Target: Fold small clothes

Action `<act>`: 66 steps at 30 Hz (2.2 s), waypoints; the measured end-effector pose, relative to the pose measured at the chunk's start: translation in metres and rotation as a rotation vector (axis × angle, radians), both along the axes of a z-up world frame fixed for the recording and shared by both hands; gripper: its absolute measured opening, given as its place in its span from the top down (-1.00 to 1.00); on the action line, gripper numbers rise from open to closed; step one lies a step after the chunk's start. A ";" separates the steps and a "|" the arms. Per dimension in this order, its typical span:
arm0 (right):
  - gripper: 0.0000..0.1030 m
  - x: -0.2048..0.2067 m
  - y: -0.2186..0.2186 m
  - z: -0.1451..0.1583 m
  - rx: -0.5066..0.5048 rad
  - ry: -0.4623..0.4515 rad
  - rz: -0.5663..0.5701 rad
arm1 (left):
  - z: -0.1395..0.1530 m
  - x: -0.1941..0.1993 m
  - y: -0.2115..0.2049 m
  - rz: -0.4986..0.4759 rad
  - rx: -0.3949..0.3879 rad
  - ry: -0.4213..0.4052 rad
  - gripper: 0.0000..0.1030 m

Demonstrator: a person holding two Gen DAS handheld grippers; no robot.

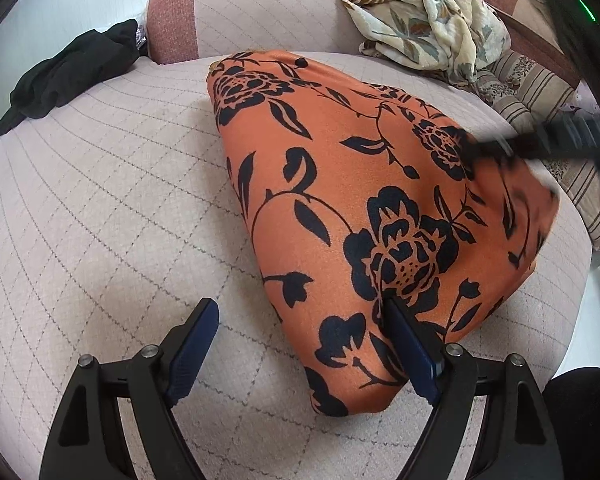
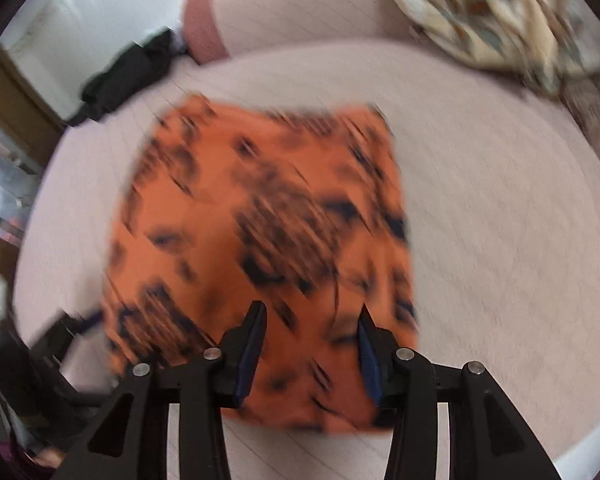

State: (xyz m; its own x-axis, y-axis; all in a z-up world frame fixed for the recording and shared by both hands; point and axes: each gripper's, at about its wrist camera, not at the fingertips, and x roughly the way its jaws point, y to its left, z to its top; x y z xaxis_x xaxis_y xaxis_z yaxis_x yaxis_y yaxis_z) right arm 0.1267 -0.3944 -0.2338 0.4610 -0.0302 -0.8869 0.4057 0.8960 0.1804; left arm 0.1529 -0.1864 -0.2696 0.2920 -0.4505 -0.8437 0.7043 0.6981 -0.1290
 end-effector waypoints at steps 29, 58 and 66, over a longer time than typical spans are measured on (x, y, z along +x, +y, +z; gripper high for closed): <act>-0.07 0.038 -0.013 0.011 0.180 -0.158 0.109 | 0.001 0.009 0.003 0.061 0.012 0.047 -0.84; 0.61 0.064 -0.032 -0.010 0.021 -0.112 -0.195 | 0.013 -0.001 0.003 0.062 0.039 -0.165 -0.85; 0.58 0.110 -0.031 0.005 0.137 -0.225 -0.094 | 0.009 -0.002 0.004 0.073 0.032 -0.146 -0.90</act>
